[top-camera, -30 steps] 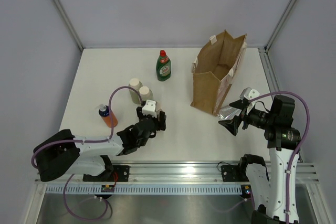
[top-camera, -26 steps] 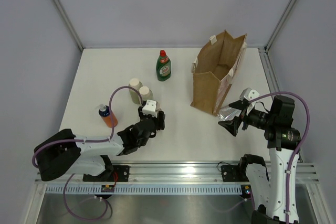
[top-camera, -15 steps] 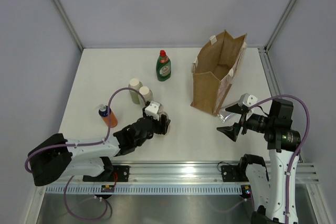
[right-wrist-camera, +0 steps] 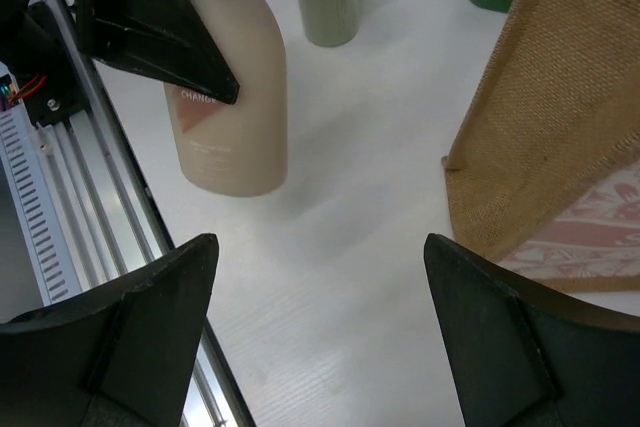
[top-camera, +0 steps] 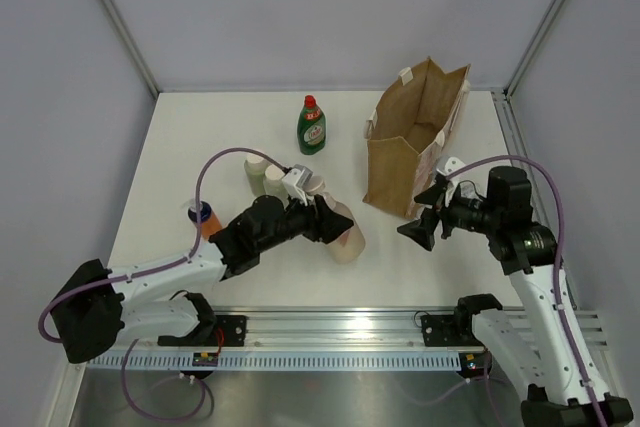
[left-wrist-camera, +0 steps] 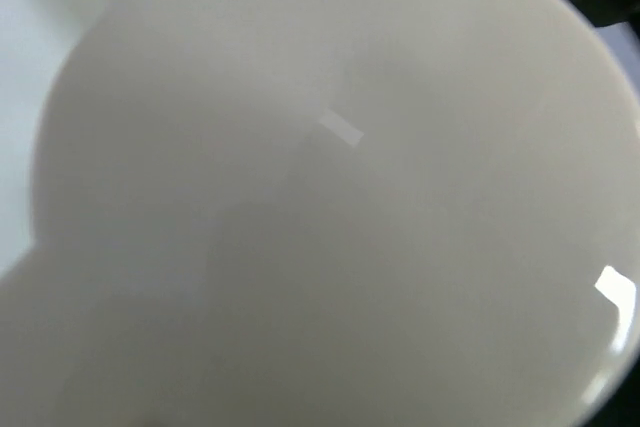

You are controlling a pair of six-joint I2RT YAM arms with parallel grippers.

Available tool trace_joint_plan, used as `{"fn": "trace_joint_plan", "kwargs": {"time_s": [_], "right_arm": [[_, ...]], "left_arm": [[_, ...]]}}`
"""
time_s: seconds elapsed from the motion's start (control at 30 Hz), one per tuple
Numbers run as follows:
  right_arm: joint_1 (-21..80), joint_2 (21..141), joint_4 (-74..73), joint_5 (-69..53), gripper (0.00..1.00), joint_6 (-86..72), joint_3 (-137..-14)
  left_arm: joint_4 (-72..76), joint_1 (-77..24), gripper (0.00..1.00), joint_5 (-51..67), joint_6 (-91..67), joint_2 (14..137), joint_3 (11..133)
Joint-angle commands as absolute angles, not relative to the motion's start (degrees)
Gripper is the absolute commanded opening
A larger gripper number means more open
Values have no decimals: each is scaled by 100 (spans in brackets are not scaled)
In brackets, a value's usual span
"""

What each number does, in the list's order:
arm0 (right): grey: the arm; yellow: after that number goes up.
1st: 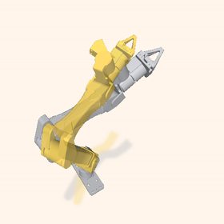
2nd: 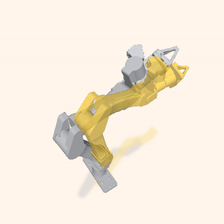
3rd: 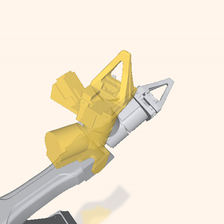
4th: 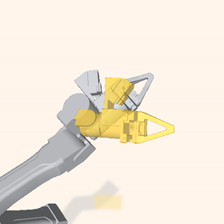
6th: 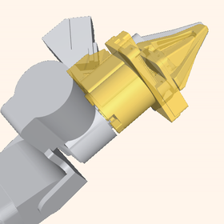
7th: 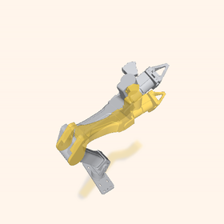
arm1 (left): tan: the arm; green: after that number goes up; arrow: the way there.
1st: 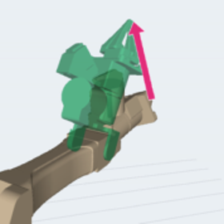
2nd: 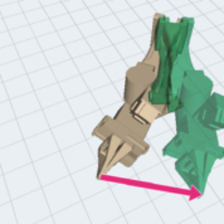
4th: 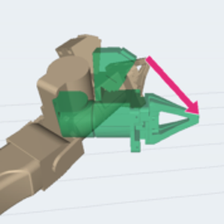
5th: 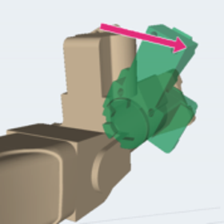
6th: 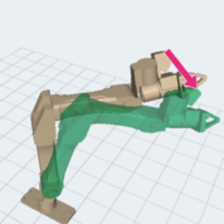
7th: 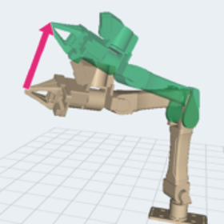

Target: Place the personal care products into the canvas bag

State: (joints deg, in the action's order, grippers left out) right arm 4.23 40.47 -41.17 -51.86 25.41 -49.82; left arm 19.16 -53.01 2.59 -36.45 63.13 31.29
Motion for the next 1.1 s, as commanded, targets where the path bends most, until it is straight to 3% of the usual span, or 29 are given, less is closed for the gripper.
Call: {"fn": "trace_joint_plan", "kwargs": {"time_s": [0.0,0.07,0.2,0.37,0.8,0.9,1.07], "right_arm": [[1124,4271,-3121,-3718,93,1548,-5080],[1361,4543,-3006,-3595,99,1023,-5211],[1791,4860,-2594,-3910,100,378,-5344],[2443,5158,-2452,-3367,99,-156,-5598],[3103,5871,-2443,-2839,100,613,-5669],[3103,5889,-2958,-3241,99,1456,-5827],[3094,6108,-3612,-4955,99,2329,-6012]], "left_arm": [[3225,-5247,4,1159,-4586,6442,3893],[3226,-5230,3,1221,-4702,6609,4173],[3094,-5203,2,1178,-4939,6846,4631],[3199,-5150,1,1116,-5220,7162,4948],[4271,-4983,1,1546,-5906,7559,5071],[4499,-4957,0,1696,-5854,7515,5036],[5026,-4939,0,1968,-5783,7444,4887]]}}
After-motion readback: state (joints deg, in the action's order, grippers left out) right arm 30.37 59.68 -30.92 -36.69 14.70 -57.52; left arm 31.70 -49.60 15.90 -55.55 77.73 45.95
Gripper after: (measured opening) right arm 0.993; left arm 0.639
